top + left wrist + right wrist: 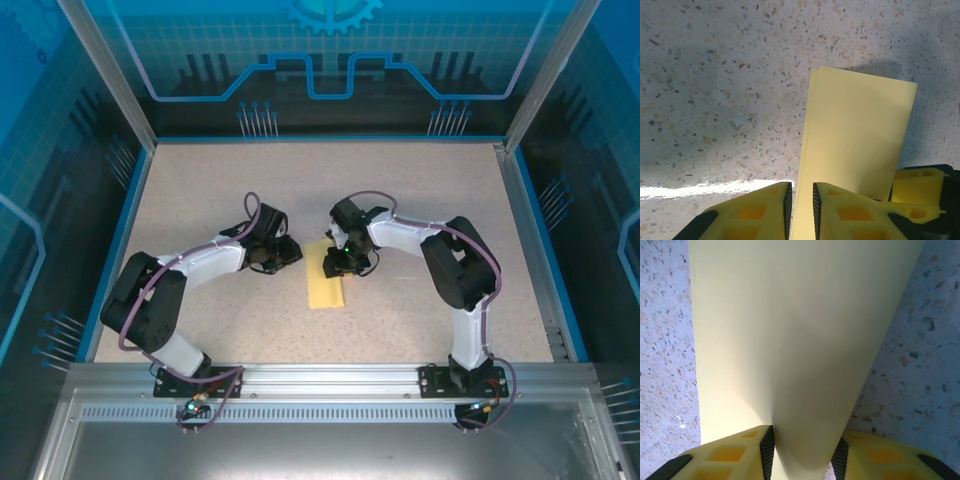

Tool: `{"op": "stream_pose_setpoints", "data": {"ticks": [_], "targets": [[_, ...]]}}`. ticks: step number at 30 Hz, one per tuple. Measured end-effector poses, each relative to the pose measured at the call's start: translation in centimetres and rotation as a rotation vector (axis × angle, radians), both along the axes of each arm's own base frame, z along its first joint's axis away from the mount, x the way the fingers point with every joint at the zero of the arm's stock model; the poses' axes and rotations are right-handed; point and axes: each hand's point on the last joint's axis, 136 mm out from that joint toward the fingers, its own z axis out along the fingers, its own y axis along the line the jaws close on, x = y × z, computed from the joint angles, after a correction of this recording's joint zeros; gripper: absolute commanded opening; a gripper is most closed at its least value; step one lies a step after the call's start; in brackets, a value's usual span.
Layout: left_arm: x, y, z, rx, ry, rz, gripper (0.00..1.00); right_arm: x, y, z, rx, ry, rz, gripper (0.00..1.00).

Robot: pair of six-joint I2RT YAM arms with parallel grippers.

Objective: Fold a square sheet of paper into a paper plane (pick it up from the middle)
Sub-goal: Fold the square sheet of paper in half at the center of the table.

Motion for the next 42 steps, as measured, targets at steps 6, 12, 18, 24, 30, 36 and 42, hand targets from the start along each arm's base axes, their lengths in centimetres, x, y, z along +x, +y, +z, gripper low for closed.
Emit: {"op": "stream_pose_setpoints", "data": {"ticks": [6, 12, 18, 24, 30, 36, 42], "targets": [[-0.1, -0.1, 0.0, -0.006, 0.005, -0.005, 0.22, 0.0, 0.0, 0.0, -0.004, 0.006, 0.003, 0.40], [-0.2, -0.3, -0.3, -0.011, 0.016, -0.010, 0.21, 0.0, 0.0, -0.1, -0.008, 0.010, 0.014, 0.40], [-0.3, -0.4, -0.4, -0.016, 0.024, -0.015, 0.21, 0.0, 0.0, -0.1, -0.010, 0.009, 0.037, 0.41], [-0.4, -0.7, -0.8, -0.027, 0.036, -0.024, 0.21, 0.0, 0.0, -0.2, -0.015, 0.011, 0.054, 0.41], [-0.5, -0.8, -0.9, -0.028, 0.041, -0.029, 0.22, -0.1, -0.1, -0.2, -0.019, 0.016, 0.054, 0.41], [-0.4, -1.4, -1.0, -0.039, 0.043, -0.044, 0.21, -0.1, -0.1, -0.3, -0.019, 0.017, 0.053, 0.41], [-0.7, -2.0, -1.4, -0.046, 0.059, -0.062, 0.21, 0.0, -0.1, -0.2, -0.021, 0.019, 0.053, 0.41]]}}
